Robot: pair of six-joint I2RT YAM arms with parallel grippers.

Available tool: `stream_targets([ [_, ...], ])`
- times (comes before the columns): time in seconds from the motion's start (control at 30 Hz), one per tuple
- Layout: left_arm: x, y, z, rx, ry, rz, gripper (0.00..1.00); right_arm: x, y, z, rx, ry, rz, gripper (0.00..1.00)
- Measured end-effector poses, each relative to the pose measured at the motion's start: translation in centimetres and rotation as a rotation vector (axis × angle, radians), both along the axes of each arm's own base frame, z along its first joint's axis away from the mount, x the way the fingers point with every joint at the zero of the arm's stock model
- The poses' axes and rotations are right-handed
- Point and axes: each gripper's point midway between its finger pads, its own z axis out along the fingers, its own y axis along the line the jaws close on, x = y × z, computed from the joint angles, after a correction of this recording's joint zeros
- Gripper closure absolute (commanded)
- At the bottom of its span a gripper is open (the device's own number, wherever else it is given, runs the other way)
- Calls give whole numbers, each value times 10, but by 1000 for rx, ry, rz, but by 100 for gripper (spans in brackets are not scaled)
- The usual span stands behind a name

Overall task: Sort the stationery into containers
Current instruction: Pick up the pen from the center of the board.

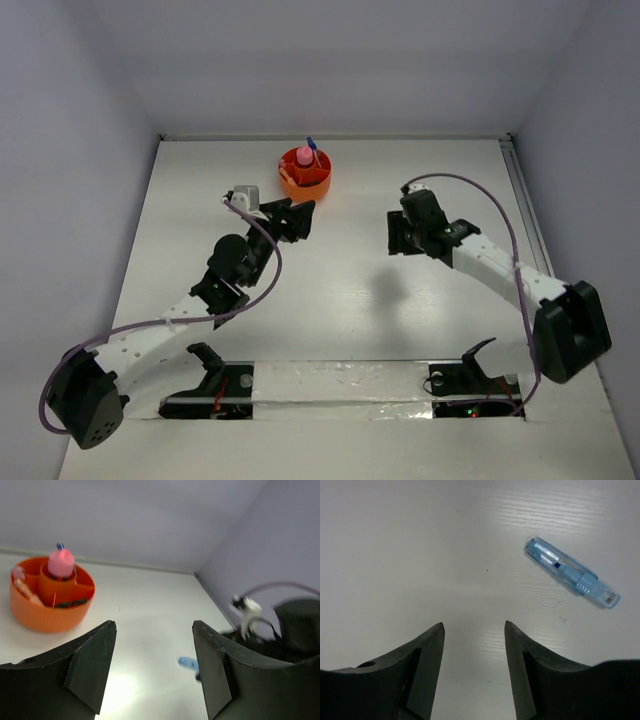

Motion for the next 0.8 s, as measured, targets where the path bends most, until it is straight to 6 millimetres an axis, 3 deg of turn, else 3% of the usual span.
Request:
stream_targets([
  [0.03, -5, 0, -7, 5, 19, -17, 41, 6, 1, -1, -29, 14, 10, 29],
  [0.1, -15, -1, -17, 8, 45, -51, 41, 25, 3, -2, -82, 28, 32, 26],
  [0.3, -42, 6, -26, -17, 54, -128, 41, 72, -16, -20, -254, 109, 97, 25],
  [0.43, -49, 8, -35, -7, 60, -142, 41, 70, -38, -46, -326, 214, 195, 23],
  [0.53, -53, 10, -44, 10, 69, -148, 41, 66, -50, -53, -331, 274, 240, 23],
  [0.8, -58, 13, -60, 35, 71, -155, 41, 76, -43, -58, -271, 318, 383, 24],
])
